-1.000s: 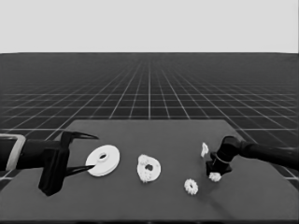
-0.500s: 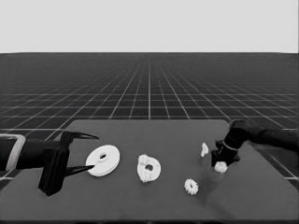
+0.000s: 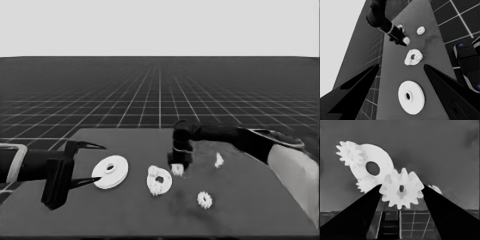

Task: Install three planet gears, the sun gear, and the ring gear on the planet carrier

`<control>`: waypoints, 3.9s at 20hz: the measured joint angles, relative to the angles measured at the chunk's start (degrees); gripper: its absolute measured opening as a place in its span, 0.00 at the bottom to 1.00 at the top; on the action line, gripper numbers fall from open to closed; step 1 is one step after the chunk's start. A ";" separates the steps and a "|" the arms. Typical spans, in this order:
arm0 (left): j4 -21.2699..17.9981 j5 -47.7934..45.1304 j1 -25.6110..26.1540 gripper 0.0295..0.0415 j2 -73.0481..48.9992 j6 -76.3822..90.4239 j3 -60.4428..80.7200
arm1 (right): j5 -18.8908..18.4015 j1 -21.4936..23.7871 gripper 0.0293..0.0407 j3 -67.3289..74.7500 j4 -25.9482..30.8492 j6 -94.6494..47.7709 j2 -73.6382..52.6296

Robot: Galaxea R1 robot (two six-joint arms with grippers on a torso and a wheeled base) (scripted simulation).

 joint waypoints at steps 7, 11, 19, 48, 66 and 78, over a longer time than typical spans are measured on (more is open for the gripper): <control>0.00 0.00 0.00 0.75 0.00 0.00 0.00 | 1.64 -3.34 0.17 -11.52 -3.09 -4.02 7.76; 0.00 0.00 0.00 0.75 0.00 0.00 0.00 | 3.67 -8.08 0.16 -15.45 -7.11 -6.20 9.00; 0.00 0.00 0.00 0.75 0.00 0.00 0.00 | 4.00 -8.65 0.77 -16.08 -7.62 -6.52 9.17; 0.00 0.00 0.00 0.75 0.00 0.00 0.00 | 1.40 -10.71 0.81 25.93 -10.67 2.42 -23.45; 0.00 0.00 0.00 0.75 0.00 0.00 0.00 | 3.33 -15.23 0.15 22.32 -14.90 0.52 -22.34; 0.00 0.00 0.00 0.75 0.00 0.00 0.00 | -1.69 0.61 0.15 8.39 0.45 8.90 -0.82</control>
